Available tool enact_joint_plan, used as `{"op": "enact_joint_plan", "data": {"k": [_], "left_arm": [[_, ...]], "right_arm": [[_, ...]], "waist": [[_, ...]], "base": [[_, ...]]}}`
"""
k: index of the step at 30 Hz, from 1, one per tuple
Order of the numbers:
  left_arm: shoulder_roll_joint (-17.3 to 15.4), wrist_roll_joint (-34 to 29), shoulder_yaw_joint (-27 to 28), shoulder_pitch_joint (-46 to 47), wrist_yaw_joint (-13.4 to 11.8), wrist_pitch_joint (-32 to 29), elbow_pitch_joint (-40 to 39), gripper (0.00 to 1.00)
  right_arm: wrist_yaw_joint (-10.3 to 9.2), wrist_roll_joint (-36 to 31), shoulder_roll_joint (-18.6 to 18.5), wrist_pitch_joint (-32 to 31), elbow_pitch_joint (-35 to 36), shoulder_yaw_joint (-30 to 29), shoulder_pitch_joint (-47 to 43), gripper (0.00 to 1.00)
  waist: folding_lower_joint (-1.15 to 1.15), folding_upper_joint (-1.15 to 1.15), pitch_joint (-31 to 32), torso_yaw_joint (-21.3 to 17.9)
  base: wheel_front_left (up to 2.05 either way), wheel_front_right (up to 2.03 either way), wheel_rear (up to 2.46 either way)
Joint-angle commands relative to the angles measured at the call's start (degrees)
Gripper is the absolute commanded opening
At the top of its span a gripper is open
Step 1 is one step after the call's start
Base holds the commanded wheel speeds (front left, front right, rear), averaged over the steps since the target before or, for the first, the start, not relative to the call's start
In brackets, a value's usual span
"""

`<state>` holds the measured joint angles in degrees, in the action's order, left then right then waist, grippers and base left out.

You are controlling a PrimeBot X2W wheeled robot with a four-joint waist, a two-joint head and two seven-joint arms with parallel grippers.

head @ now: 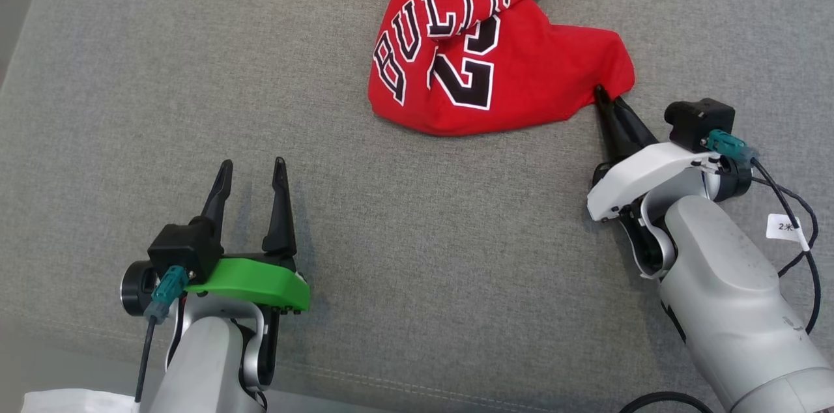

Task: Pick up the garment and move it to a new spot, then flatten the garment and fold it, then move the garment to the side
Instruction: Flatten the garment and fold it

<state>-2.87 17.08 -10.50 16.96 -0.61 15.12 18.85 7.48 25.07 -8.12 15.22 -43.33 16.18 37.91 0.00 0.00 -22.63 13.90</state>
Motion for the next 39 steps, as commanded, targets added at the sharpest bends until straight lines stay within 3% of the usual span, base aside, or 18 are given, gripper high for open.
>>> {"op": "enact_joint_plan", "data": {"k": [1,6,18,28,33,39], "left_arm": [[-0.1,-0.1,0.0,0.8,-0.4,0.0,-0.1,1.0],[-0.1,-0.1,0.3,0.6,-0.3,0.0,0.3,1.0],[-0.1,-0.9,1.4,-2.9,1.5,0.0,3.0,1.0],[-0.1,0.2,0.1,-5.4,1.7,0.0,4.8,1.0],[-0.1,0.5,0.1,-6.8,2.0,0.0,6.1,1.0],[-0.1,1.2,-0.8,-7.0,2.3,0.0,6.8,1.0]], "right_arm": [[0.01,0.8,-0.2,-0.1,-1.3,-0.1,-0.9,0.0],[0.01,1.1,0.0,-0.1,2.9,-2.2,-0.7,0.0],[0.01,1.6,-2.0,0.0,22.2,-6.8,-1.9,0.0],[0.01,4.5,-2.7,0.0,35.4,0.2,2.6,0.0],[0.01,4.3,-2.0,0.0,35.4,0.0,4.5,0.0],[0.01,0.9,-0.5,0.0,23.9,-7.1,1.9,0.0]], "waist": [[0.0,0.0,-0.1,-0.1],[0.0,0.0,0.4,-0.9],[0.0,0.0,7.6,-7.0],[0.0,0.0,12.0,-7.9],[0.0,0.0,12.7,-6.4],[0.0,0.0,11.2,-5.2]], "base": [[0.0,0.0,0.0],[0.0,0.0,0.0],[0.0,0.0,0.0],[0.0,0.0,0.0],[0.0,0.0,0.0],[0.0,0.0,0.0]]}}
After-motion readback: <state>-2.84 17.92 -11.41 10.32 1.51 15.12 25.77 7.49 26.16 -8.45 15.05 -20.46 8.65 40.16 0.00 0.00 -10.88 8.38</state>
